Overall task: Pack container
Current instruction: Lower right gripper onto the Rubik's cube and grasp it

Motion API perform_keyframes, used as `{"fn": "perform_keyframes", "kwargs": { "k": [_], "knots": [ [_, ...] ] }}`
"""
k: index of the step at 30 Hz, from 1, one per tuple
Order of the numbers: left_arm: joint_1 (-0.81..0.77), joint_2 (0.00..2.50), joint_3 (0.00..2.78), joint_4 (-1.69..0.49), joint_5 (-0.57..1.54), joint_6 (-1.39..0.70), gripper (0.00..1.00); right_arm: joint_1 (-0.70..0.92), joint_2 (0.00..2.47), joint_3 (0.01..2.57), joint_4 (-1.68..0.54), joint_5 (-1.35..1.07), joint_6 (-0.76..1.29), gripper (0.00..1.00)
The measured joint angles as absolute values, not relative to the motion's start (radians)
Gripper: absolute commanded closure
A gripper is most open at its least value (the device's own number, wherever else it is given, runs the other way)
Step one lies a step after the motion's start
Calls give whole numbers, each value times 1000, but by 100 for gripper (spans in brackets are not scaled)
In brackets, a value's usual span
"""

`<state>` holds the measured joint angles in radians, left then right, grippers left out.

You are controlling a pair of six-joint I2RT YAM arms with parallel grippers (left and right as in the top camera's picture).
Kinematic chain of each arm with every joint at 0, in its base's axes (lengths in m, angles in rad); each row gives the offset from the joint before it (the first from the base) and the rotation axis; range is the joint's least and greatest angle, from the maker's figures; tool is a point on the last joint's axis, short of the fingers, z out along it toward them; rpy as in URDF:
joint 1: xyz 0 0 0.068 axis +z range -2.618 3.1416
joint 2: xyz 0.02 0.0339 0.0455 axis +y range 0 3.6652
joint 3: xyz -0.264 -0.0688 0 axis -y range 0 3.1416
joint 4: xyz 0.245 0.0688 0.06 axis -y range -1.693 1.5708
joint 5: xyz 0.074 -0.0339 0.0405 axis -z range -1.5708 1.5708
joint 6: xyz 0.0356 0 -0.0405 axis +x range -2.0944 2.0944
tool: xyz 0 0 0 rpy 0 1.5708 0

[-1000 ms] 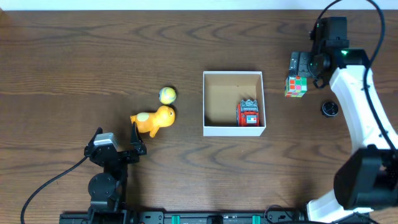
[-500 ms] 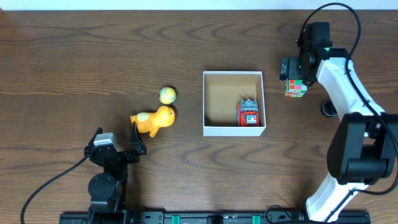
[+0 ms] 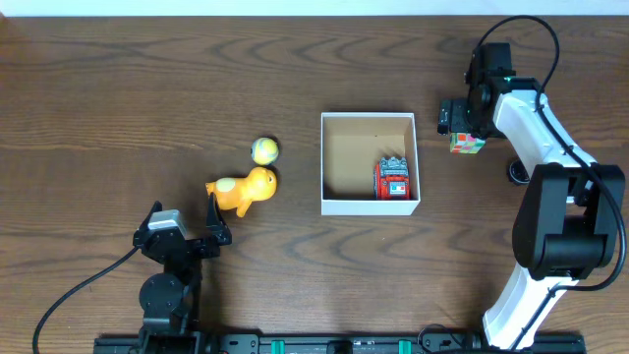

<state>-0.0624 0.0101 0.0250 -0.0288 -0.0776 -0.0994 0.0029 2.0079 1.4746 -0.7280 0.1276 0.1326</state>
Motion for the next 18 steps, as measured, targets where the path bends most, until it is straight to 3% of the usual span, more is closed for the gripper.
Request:
{"fn": "perform_keyframes", "kwargs": {
  "k": [18],
  "knots": [
    [-62, 10, 25, -29, -78, -99, 2, -19, 2008, 1440, -673, 127, 149, 1]
  ]
}}
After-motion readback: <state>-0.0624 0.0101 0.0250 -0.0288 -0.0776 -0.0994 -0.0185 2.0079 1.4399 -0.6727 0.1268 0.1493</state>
